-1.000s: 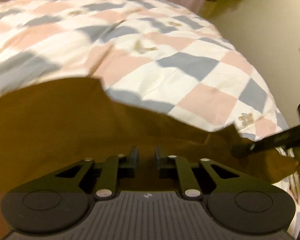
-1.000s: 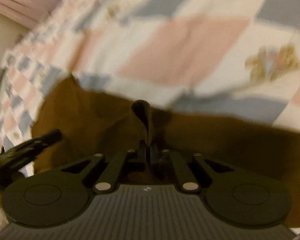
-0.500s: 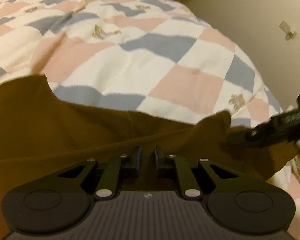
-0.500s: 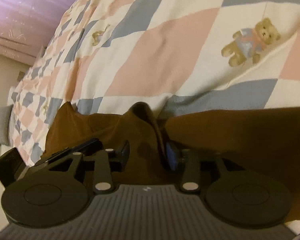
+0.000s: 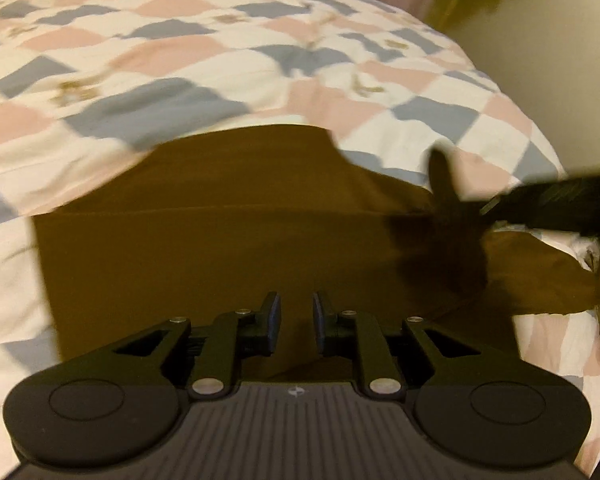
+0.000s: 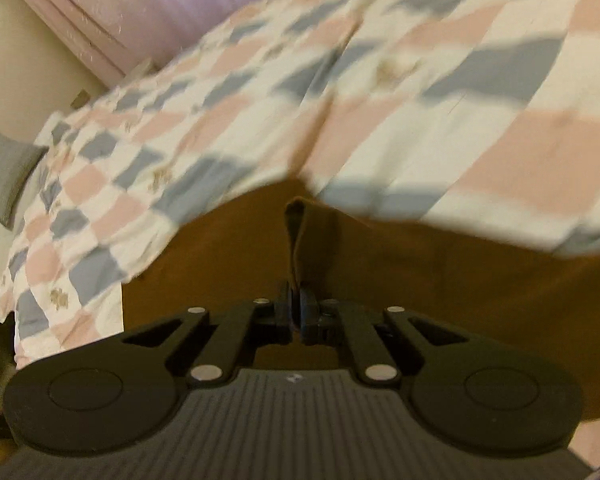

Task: Fold clothes

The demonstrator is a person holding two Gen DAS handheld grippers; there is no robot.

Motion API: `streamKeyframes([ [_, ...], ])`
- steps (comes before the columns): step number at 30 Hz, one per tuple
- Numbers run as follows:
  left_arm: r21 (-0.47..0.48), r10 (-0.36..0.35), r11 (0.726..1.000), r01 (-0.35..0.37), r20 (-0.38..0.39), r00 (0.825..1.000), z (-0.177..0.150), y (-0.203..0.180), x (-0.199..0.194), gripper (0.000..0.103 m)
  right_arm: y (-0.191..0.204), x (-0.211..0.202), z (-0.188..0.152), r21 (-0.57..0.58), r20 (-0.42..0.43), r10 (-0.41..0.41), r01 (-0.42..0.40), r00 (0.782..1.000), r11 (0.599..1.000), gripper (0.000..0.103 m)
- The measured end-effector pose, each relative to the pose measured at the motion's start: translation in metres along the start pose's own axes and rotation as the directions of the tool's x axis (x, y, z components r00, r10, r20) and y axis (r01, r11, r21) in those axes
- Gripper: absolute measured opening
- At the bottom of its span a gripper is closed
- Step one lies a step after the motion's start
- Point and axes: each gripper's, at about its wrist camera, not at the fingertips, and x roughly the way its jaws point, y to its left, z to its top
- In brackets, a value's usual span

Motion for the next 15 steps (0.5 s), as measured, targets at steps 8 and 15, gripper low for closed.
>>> streamKeyframes([
  [8, -0.006, -0.035, 0.999, 0.035, -0.001, 0.999, -0.004, 0.036, -0.011, 0.019, 0.035, 0.049, -0.029, 0.043, -0.002, -0.021, 0.021, 1.0, 0.999, 0.01],
  [15, 0.025, -0.109, 0.994, 0.109, -0.013, 0.994, -0.005, 0.035, -0.009, 0.02, 0.025, 0.018, -0.038, 0.095, 0.029, 0.027, -0.03, 0.999, 0.995, 0.057],
])
